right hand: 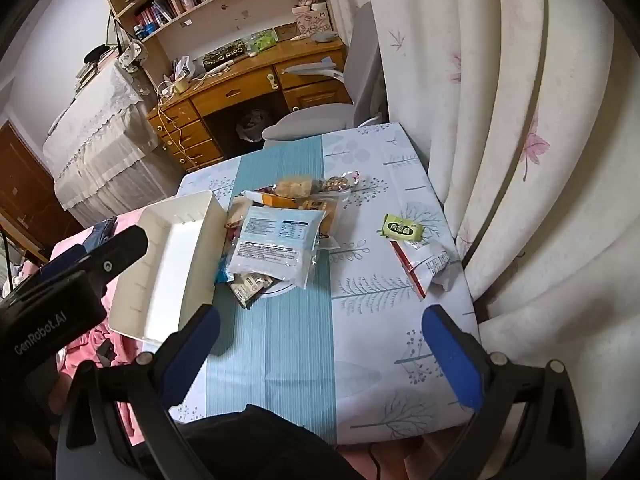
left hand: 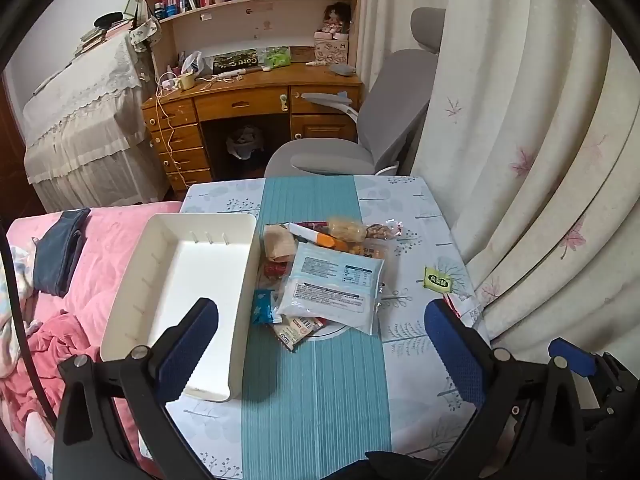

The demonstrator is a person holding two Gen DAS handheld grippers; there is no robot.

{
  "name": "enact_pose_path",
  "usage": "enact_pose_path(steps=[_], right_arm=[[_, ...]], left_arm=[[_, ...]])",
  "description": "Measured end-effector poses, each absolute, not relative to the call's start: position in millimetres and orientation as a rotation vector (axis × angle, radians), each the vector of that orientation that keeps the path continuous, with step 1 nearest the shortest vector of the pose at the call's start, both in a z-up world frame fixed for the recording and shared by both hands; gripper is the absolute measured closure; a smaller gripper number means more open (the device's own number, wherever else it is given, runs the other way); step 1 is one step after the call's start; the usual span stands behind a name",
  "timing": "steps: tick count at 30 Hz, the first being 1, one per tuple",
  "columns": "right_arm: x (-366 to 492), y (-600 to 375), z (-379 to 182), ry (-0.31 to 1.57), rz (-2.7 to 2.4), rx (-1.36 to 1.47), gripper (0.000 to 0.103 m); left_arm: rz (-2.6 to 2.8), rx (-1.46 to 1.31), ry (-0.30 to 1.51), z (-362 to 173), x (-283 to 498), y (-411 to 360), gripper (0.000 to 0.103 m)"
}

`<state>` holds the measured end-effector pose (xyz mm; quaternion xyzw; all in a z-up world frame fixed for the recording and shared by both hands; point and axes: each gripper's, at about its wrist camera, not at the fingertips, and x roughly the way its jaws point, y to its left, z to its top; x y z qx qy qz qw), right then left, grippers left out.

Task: Organize snacks
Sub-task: 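Move both tools toward the pile of snacks beside the white tray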

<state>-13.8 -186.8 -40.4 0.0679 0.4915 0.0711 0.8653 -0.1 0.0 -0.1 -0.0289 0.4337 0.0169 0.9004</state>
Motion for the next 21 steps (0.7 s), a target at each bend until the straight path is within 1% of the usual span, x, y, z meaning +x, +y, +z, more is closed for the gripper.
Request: enact_pose_path(steps=[8, 9, 10, 21], right_arm=[[-14, -189, -39, 1.017, 0.128, 0.132, 0.002], [-16, -189, -40, 1.015, 0.129, 0.131, 0.002], [-16, -188, -39, 1.016, 0.129, 0.132, 0.002], [-20, -195, -41, 1.015, 0.117, 0.138, 0.002]], left_arm=[[-0.002, -0.089, 0.889, -5, 4, -6, 0.000], [-0.007, -0.091, 0.890, -12, 7, -5, 0.000], [-0.013, -0.090, 0.878, -5, 2, -8, 0.000], [0.007, -0.106, 0.919, -6, -9, -6, 0.001]])
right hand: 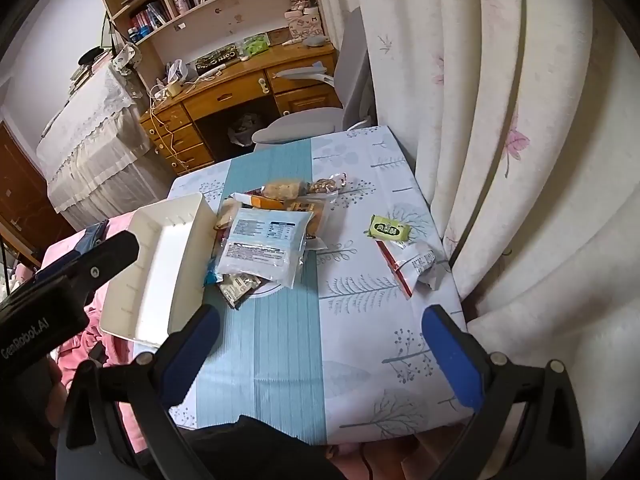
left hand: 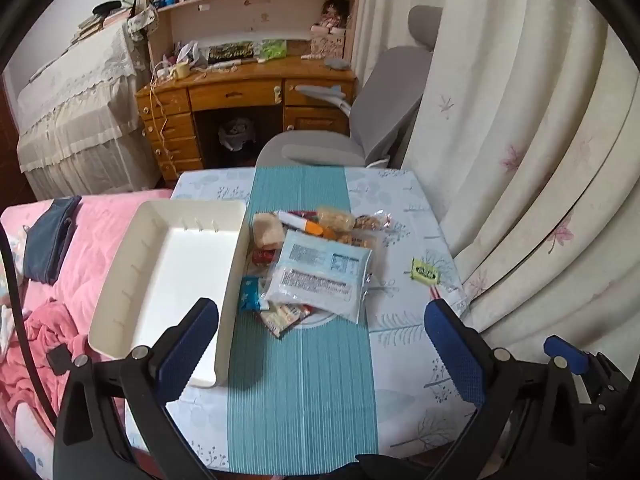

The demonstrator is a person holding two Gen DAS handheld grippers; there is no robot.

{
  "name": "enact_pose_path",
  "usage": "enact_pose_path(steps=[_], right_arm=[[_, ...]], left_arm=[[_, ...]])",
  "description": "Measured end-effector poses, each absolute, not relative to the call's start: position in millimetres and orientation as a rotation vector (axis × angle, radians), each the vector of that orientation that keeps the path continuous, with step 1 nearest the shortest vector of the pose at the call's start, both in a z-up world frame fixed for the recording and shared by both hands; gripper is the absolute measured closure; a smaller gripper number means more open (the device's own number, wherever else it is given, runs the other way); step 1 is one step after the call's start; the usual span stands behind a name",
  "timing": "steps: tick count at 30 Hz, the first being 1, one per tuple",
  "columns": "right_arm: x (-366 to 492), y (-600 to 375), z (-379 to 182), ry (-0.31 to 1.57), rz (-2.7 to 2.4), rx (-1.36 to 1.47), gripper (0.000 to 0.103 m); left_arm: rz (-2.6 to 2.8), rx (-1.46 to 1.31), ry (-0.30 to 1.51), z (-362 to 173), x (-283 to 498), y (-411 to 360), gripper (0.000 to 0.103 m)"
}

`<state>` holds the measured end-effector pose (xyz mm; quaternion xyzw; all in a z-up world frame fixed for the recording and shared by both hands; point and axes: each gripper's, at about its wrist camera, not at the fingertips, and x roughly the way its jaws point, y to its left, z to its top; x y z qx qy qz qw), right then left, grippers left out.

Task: Organize snacks
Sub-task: 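Move both tools toward the pile of snacks beside the white tray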

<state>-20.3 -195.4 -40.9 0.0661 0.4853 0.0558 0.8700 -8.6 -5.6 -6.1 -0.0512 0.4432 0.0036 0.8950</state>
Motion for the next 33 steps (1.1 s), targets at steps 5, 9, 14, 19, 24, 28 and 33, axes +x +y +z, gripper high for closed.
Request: enact_pose_path(steps=[5, 9, 14, 19, 24, 28, 33], right_arm=[[-26, -198, -43, 1.021, 0.087, 0.144, 0.002], [-31, -199, -46, 1.026, 0.049, 0.154, 0.002], [-36, -200, -52, 1.032, -0.002, 0.166, 0.002], [-42, -198, -56, 1.023, -0.019, 0.193, 0.002], [-47, -190, -59, 1.003, -0.036, 0.219, 0.002], [-52, -185, -60, 0.974, -0.068, 0.234, 0.002], [-57, -185, -65, 0.956, -0.109, 0.251, 0.002]], left_arm=[[0.026, -0.118, 0.968, -11, -10, 2, 0.000], [0.026, -0.133, 0.983, -14, -10, 9, 0.000], [0.007, -0.140, 1.000, -19, -10, 18, 0.000], [-0.019, -0.135, 1.029, -28, -5, 25, 0.000], [-0.049, -0.137, 1.081, -44, 2, 34, 0.001], [-0.078, -0.155, 1.104, -56, 8, 41, 0.001], [-0.080, -0.182, 1.156, -72, 20, 45, 0.001]])
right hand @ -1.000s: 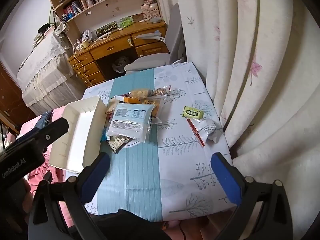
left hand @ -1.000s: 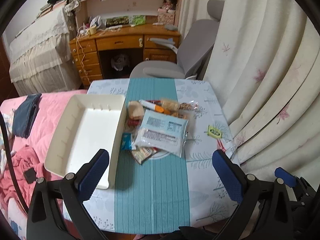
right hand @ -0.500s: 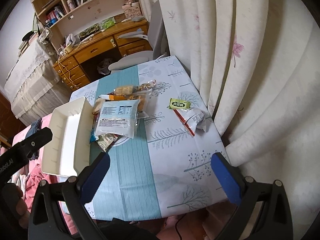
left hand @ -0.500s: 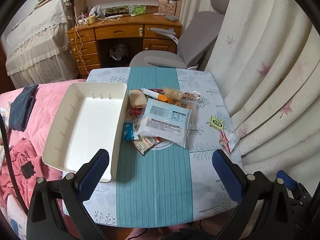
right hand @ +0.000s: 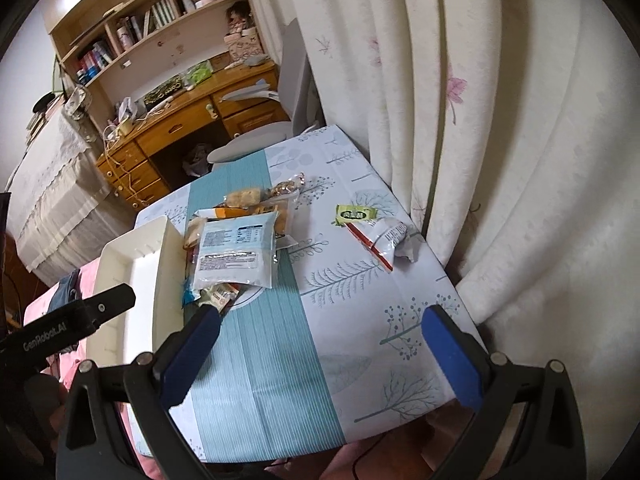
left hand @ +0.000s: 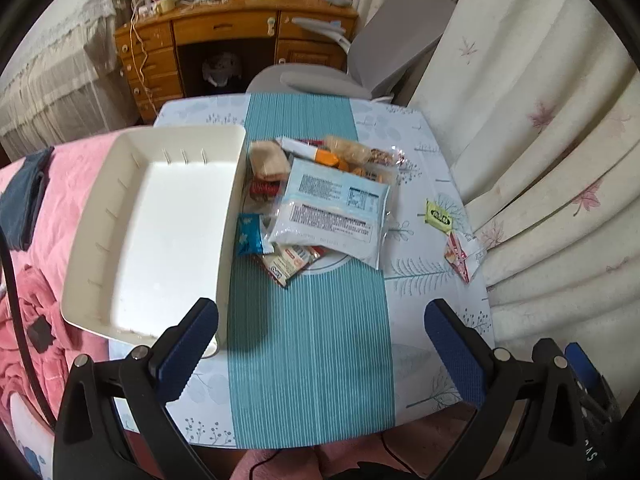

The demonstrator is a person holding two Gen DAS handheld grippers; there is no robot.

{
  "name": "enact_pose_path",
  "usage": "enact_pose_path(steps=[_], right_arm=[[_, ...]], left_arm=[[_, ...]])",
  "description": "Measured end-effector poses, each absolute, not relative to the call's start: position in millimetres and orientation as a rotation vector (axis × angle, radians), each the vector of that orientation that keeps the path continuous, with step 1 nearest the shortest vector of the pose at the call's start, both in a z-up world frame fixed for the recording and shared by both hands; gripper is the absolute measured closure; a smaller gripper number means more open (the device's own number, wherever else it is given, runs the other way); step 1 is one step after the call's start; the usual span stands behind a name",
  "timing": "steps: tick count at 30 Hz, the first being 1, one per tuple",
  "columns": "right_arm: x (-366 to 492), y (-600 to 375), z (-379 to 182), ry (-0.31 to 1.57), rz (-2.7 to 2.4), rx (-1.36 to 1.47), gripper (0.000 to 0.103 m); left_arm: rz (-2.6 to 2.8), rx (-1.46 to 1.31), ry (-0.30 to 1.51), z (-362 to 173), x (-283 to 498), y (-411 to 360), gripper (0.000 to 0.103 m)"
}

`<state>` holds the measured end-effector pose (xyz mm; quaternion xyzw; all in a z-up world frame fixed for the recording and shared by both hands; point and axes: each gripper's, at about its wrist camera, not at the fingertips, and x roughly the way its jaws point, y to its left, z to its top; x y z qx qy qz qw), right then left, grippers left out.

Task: Organize snacks
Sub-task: 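Move both tools toward the pile of snacks beside the white tray, then grasp the clear blue-label bag with left tool while right tool grasps white red-striped bag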

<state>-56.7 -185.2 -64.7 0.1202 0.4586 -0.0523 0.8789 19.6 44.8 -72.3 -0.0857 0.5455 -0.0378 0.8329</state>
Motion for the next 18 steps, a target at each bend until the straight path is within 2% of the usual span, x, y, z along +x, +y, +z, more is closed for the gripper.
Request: enact_pose_path(steps=[7, 18], right_arm=[[-48, -191, -82, 0.971, -0.185, 0.164, 0.002], [9, -213, -135, 1.012, -0.134, -0.092, 0.011]], left_arm=[[-0.047, -0.223, 1.231, -91, 39, 41, 0.001], [0.045, -0.221, 1.348, -115, 97, 14, 0.001]])
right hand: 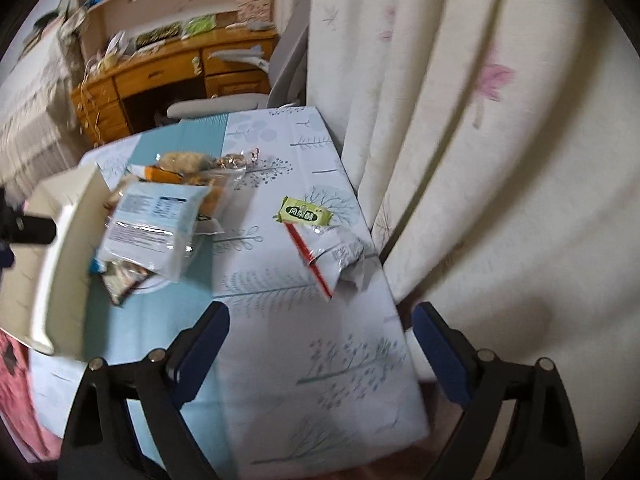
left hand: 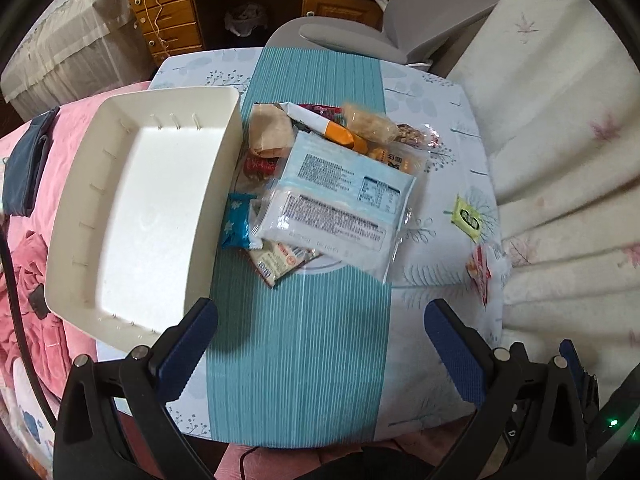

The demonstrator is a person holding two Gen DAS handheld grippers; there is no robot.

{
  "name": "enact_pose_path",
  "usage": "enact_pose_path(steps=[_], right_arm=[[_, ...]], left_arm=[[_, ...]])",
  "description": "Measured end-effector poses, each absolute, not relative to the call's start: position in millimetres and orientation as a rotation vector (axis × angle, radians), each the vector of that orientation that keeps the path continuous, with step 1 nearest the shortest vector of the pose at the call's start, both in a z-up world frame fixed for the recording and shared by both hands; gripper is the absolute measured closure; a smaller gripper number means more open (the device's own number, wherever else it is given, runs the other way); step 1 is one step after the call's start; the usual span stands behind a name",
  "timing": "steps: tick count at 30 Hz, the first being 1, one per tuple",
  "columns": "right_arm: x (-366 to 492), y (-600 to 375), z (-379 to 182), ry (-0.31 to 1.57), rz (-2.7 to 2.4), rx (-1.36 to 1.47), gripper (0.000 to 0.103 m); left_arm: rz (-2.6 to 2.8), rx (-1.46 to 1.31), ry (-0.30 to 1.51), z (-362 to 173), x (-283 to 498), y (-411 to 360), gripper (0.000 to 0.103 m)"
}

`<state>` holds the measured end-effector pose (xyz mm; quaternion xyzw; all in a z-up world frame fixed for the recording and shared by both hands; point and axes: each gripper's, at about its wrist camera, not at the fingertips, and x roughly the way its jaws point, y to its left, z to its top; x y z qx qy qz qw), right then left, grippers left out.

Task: Organize snacks
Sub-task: 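Grasp the clear blue-label bag with left tool while right tool grasps white red-striped bag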

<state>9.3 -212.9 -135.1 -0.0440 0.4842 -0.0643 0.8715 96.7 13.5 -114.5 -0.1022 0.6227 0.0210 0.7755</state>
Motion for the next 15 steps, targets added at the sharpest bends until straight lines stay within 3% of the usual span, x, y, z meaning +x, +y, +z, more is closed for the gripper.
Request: enact_pose_path(steps=[15], right_arm=[[80, -233, -212, 1.102, 0.043, -0.309, 0.024]], left_arm=[[0.100, -0.180, 1.546, -196, 195, -20, 0.000]])
